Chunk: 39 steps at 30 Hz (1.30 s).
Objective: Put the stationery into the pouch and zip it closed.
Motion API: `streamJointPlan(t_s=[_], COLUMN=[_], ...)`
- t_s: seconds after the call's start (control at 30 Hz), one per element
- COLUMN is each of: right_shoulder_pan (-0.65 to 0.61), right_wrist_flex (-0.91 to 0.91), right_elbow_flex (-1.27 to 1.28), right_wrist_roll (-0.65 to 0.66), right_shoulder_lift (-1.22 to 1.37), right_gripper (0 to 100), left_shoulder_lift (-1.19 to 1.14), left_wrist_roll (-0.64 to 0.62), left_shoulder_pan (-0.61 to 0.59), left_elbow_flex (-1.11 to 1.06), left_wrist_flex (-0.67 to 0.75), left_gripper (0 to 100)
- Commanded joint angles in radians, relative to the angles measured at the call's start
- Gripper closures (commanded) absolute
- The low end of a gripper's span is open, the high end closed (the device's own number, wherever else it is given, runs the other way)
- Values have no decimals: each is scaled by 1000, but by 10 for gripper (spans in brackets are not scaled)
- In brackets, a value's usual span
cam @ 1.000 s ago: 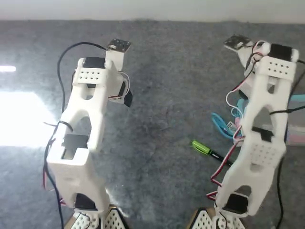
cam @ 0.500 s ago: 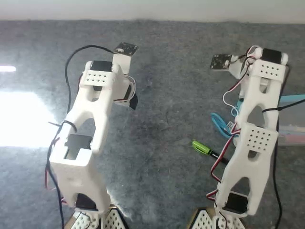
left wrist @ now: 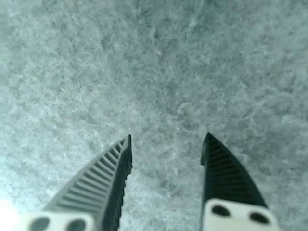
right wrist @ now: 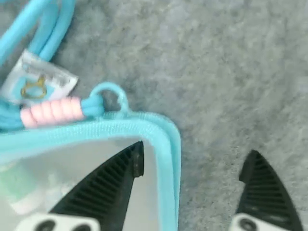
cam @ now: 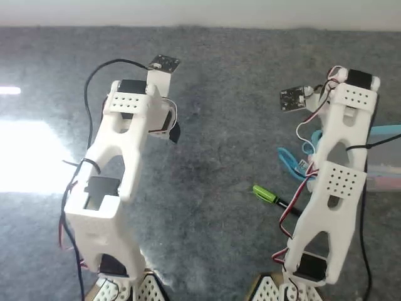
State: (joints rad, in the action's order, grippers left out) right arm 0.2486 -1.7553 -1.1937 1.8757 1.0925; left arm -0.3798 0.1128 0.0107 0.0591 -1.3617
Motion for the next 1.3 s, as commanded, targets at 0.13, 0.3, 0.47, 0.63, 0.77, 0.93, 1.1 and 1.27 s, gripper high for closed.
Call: streamJointPlan(t_s=[0.13,0.3,0.47,0.63,0.77,0.93,1.1,1.27], right_shoulder_pan=[28,7,-21,-10,-15,-21,-15,-19], right_wrist_flex=[-47,-45,-44,-44,-42,-36,-36,-42], right_elbow_flex=[3,226,333,353,367,342,129,-181], right_wrist_roll=[48,123,132,132,132,29,-152,-321], right_shoulder_lift=[-51,-127,-163,-154,-116,-82,-84,-84], right_gripper=[738,733,735,751,898,990,991,991], left_shoulder_lift=[12,12,11,11,11,11,11,11], left_wrist_roll=[9,8,-20,-34,-34,-37,-38,-38], left_shoulder_pan=[9,8,2,2,0,0,5,8], left_elbow_flex=[4,2,1,1,1,1,1,2], left_wrist_flex=[32,29,29,29,29,29,32,35], left_gripper=[776,776,776,776,776,776,776,776])
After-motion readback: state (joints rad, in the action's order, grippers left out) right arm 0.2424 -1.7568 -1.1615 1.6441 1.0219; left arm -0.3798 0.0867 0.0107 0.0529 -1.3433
